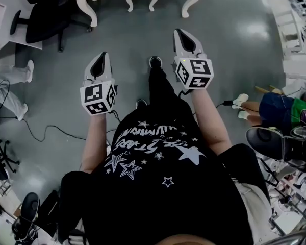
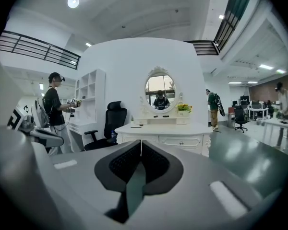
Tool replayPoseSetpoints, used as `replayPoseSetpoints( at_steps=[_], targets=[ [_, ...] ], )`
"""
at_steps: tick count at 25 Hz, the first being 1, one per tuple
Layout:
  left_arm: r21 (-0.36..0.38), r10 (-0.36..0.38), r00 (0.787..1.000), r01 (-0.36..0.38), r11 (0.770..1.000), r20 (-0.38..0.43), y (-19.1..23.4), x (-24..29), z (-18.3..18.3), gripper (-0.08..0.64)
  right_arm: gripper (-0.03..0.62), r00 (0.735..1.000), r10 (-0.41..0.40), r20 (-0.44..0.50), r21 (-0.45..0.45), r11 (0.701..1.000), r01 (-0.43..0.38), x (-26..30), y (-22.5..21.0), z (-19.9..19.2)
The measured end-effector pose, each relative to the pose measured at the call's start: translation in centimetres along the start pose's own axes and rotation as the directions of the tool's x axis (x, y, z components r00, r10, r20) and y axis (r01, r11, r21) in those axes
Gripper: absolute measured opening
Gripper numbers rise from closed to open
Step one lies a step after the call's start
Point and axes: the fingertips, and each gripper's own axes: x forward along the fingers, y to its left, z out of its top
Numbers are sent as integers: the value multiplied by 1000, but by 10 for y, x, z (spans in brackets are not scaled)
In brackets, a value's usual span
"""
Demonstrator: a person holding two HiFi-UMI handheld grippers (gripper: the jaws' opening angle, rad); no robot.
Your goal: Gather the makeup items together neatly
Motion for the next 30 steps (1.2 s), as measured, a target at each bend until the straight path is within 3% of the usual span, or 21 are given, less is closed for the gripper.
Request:
replayPoseSetpoints(
  at_steps=[1, 3, 8, 12, 21, 30],
  targets=[
    [2, 2, 1000, -2, 1000, -3, 2, 6, 1, 2, 57, 1000, 22, -4, 10, 1000, -22, 8, -2, 0],
    [7, 7, 1000, -7, 1000, -7, 5, 23, 6, 2, 231, 998, 66, -21, 34, 997, -66, 28, -7, -2],
    [12, 11, 1000, -11, 1000, -14, 14, 74, 24, 2, 358, 990, 128, -62, 85, 989, -123, 84, -27, -5],
    [26, 19, 1000, -19, 999, -17, 27, 125, 41, 2, 385, 985, 151, -87, 100, 985, -142, 135, -49, -4],
    [1, 71, 997, -71, 998, -10, 42, 230, 86, 2, 382, 973, 184, -137, 136, 977, -165, 242, -120, 13],
    [-68, 133, 991, -132, 989, 7, 62, 305, 123, 2, 377, 942, 296, -158, 148, 950, -273, 332, -142, 29]
  ],
)
